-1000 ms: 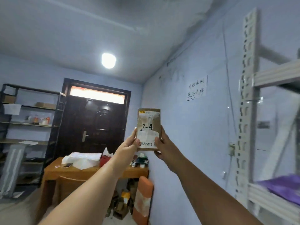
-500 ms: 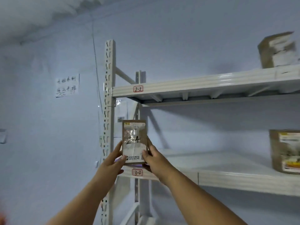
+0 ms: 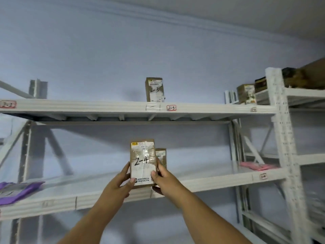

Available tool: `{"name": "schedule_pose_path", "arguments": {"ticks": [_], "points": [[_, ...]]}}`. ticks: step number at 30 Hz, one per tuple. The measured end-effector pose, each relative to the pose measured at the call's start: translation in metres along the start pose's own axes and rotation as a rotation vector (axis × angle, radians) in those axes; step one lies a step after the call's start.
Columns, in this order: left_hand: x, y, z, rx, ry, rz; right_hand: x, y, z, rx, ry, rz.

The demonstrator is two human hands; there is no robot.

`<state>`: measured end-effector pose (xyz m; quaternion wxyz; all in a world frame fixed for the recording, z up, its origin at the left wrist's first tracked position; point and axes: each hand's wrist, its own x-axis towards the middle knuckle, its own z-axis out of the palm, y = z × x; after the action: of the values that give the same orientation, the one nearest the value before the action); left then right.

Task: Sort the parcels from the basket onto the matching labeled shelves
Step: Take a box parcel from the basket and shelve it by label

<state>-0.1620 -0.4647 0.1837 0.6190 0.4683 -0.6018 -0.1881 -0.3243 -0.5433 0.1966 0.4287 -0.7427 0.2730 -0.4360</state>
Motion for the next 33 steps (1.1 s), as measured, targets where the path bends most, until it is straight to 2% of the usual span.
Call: {"name": "schedule_pose_path", "arguments": {"ticks": [10, 18, 22, 25, 29, 33], "points": [[0.029, 0.034, 0.2, -0.07, -0.157, 0.04, -0.068, 0.016, -0.202, -0.009, 0.181, 0.018], [0.104, 0.071, 0.3, -0.027, -0.261, 0.144, -0.048, 0.016, -0.319, 0.128, 0.348, -0.015], [0.153, 0.093, 0.34, -0.027, -0.324, 0.232, -0.02, 0.011, -0.37, 0.149, 0.418, -0.099], [0.197, 0.112, 0.366, 0.005, -0.31, 0.327, 0.011, -0.004, -0.406, 0.135, 0.464, -0.193], [0.251, 0.146, 0.391, 0.052, -0.208, 0.474, 0.061, -0.03, -0.447, 0.109, 0.486, -0.331], [0.303, 0.181, 0.413, 0.243, -0.086, 0.62, 0.114, -0.066, -0.485, 0.019, 0.506, -0.46]]}}
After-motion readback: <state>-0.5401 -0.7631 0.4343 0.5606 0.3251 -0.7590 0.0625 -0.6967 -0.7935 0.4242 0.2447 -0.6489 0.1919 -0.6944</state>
